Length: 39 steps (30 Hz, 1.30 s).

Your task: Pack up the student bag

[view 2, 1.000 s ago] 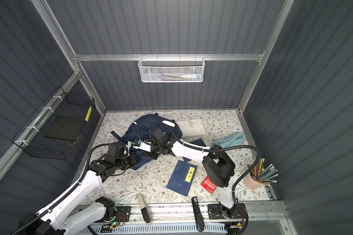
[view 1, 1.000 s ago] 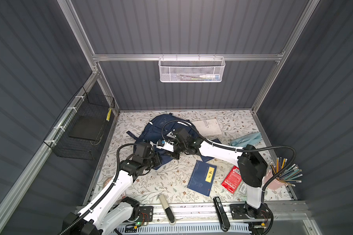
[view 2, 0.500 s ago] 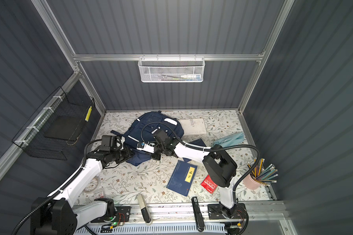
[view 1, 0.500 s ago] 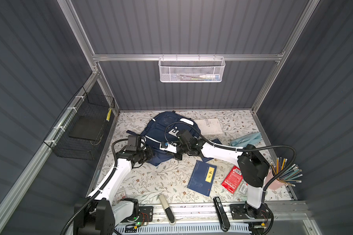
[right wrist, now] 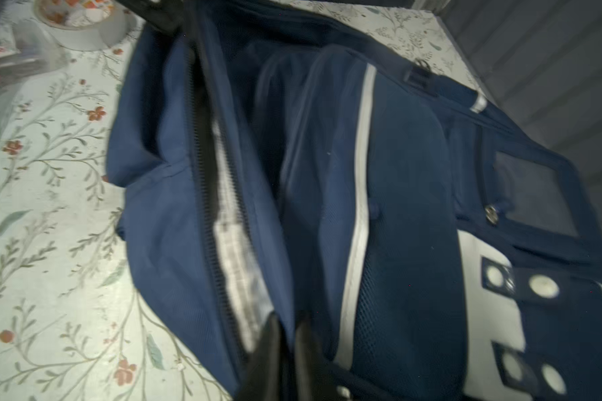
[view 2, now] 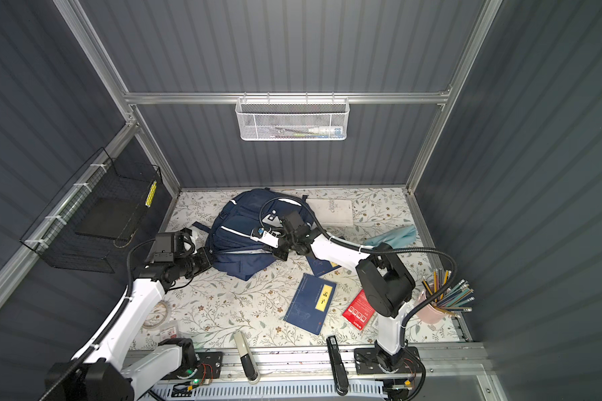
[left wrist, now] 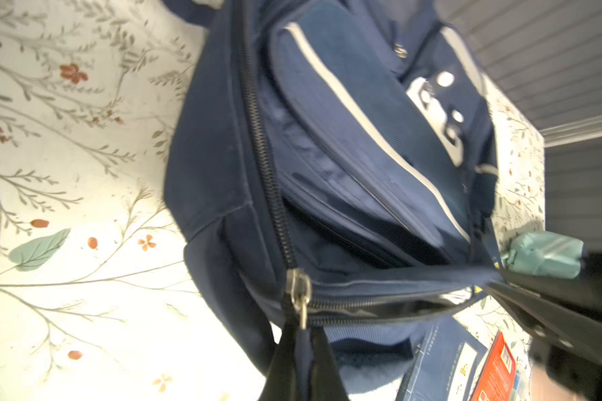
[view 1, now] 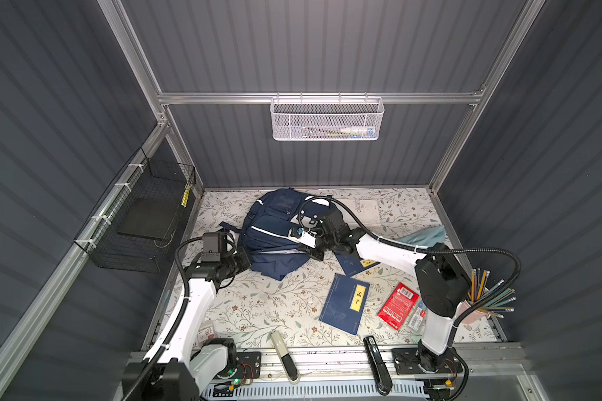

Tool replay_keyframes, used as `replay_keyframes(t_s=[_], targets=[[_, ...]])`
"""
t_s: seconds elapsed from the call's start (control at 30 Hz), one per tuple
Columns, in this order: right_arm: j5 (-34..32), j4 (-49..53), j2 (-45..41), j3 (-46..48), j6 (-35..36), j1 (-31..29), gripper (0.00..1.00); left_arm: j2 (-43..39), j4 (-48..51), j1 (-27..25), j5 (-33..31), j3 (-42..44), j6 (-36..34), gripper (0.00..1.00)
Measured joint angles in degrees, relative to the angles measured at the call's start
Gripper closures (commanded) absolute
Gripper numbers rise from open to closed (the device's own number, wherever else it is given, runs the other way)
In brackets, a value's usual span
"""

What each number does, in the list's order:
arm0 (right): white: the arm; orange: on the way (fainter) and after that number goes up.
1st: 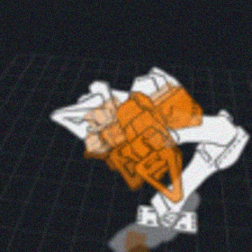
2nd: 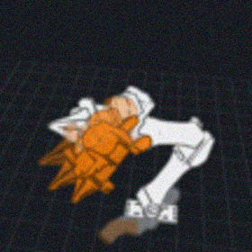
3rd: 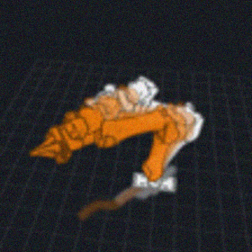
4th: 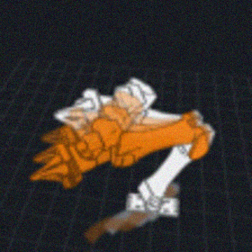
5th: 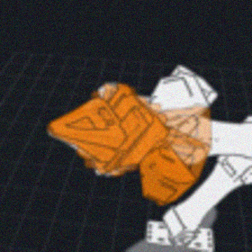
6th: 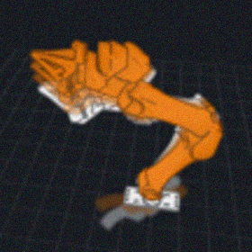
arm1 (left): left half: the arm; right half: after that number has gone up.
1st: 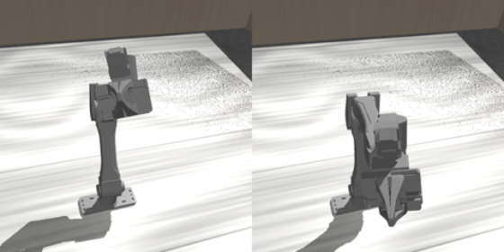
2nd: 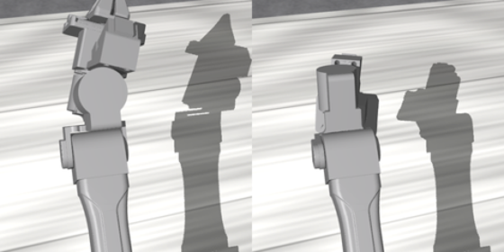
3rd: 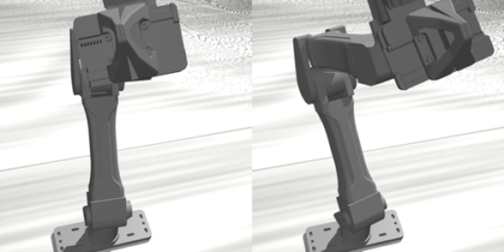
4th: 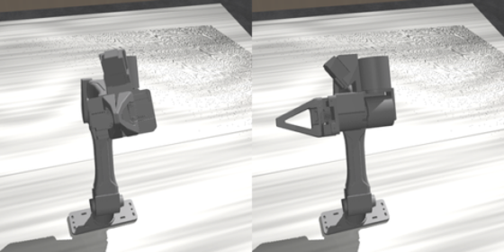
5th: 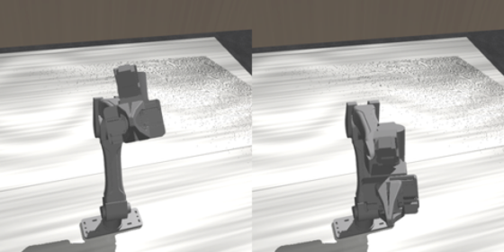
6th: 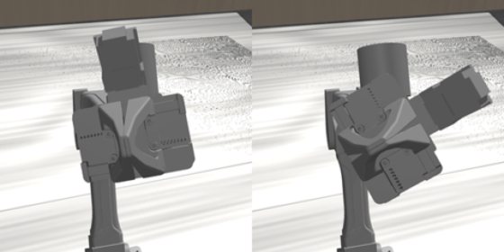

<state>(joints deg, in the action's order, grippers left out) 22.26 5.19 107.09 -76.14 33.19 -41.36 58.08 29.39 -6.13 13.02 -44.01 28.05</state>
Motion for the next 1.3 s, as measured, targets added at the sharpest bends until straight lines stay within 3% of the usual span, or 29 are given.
replay_keyframes(t_s=[0.13, 0.2, 0.37, 0.53, 0.63, 0.73, 0.83, 1.1, 1.2, 1.3], targets=[[-3.2, 2.9, -1.7, 0.2, -3.1, 0.1, 0.38, -2.7, -0.2, -12.0, -4.2, 2.5, 6.3, 1.00], [-4.3, 3.0, -4.0, 1.5, -4.1, -1.4, 0.34, -2.3, -0.2, -17.0, -5.2, 3.0, 8.8, 1.00], [-3.4, 2.6, -7.6, 2.8, -6.7, -8.0, 0.32, 0.5, -1.6, -21.6, -6.4, 2.9, 11.8, 1.00], [-2.1, 3.3, -2.4, 1.2, -7.6, -10.6, 0.53, 1.6, -2.8, -21.7, -6.4, 2.9, 13.2, 1.00], [-3.1, 3.8, 2.0, -0.7, -8.3, -9.7, 0.89, 1.6, -2.9, -21.7, -6.4, 2.9, 13.2, 1.00], [-2.7, 3.8, 2.8, -0.8, -8.5, -9.3, 1.00, 2.3, -3.1, -21.6, -7.6, 2.9, 12.9, 1.00], [-2.5, 2.5, 2.1, 0.4, -7.9, -9.7, 1.00, 5.1, -2.5, -19.6, -9.2, 1.5, 10.8, 1.00], [-3.1, -3.3, 2.0, 1.1, -3.3, -9.7, 1.00, 16.3, -1.6, -1.0, 3.8, -6.4, 0.7, 1.00], [-3.4, -3.7, 2.0, 1.2, -2.5, -9.4, 1.00, 20.1, -1.1, 3.7, 10.1, -7.6, -1.2, 1.00], [-2.3, -2.3, 0.7, 2.8, -2.3, -8.4, 1.00, 20.7, -1.7, 7.1, 5.8, -7.6, -2.3, 1.00]])
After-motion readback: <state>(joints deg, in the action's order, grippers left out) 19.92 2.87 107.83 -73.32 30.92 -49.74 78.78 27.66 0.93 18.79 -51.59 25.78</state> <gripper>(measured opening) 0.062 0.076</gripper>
